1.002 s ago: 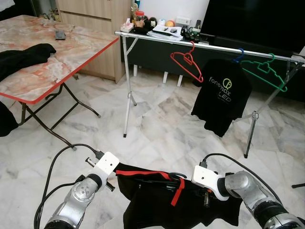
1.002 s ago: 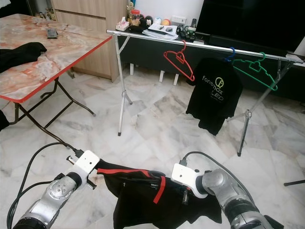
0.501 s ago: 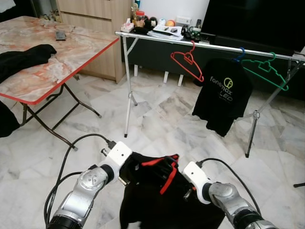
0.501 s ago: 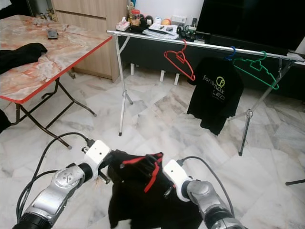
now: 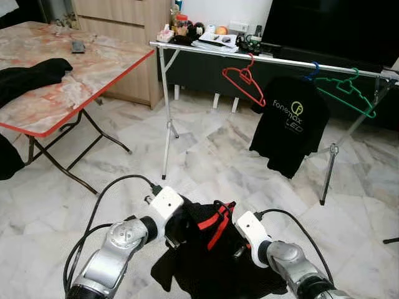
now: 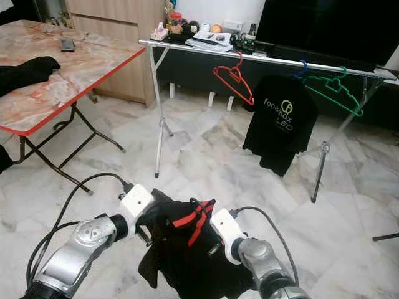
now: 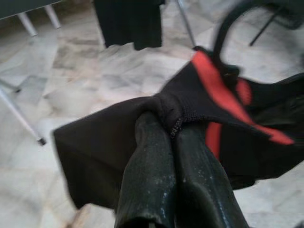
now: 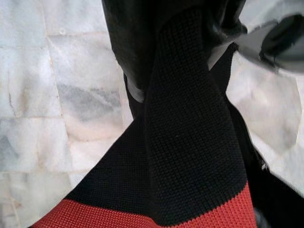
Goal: Hang hanger
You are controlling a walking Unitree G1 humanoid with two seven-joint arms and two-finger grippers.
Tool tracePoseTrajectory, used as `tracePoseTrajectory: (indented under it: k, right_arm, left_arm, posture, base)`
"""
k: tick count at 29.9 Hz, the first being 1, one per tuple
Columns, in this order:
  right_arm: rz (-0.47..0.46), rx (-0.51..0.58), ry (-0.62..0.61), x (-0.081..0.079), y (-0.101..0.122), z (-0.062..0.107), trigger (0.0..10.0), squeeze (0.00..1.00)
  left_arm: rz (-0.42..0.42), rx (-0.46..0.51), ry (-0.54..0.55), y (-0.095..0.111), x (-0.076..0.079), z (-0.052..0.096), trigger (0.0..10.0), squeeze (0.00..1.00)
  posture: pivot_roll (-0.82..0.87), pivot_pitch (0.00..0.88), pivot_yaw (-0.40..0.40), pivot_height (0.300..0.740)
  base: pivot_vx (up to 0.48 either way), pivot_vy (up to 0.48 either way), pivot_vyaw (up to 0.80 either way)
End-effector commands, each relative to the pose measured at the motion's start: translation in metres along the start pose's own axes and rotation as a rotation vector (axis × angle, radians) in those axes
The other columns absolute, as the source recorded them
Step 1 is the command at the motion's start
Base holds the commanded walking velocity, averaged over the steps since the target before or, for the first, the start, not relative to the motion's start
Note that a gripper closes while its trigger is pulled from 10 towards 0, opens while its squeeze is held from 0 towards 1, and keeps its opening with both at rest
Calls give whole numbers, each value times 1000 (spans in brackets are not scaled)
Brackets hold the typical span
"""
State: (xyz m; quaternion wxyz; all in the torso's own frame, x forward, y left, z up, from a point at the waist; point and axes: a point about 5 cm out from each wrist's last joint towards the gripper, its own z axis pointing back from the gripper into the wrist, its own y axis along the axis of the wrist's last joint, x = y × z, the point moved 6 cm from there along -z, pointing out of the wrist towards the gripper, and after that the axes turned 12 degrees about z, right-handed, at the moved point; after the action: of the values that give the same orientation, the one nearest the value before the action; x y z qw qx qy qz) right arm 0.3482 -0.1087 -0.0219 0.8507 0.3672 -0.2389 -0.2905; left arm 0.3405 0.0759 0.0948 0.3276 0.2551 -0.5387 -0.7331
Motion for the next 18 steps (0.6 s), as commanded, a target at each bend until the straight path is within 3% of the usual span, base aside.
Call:
tracePoseTrajectory:
  k: [1,12,14,18]
  right_arm:
    - [-24,18,-43,5,1,0,0,0]
    - [-129,140,-153,12,24,-3,0,0]
    - [-137,149,-171,13,23,-2,0,0]
    - [-149,151,-193,15,19,0,0,0]
  left_arm:
    - [8,19,-52,6,12,0,0,0]
    - [18,17,-178,12,39,0,0,0]
    - [16,20,-201,14,44,1,941,0]
    - [13,21,-202,15,45,1,1490,0]
  posture:
    - [133,59,-77,740]
    - [137,63,-79,740]
    - [137,63,-80,740]
    - [137,62,-80,740]
  base:
    - [0,0,0]
    - [0,0,0]
    - [0,0,0]
    - [0,0,0]
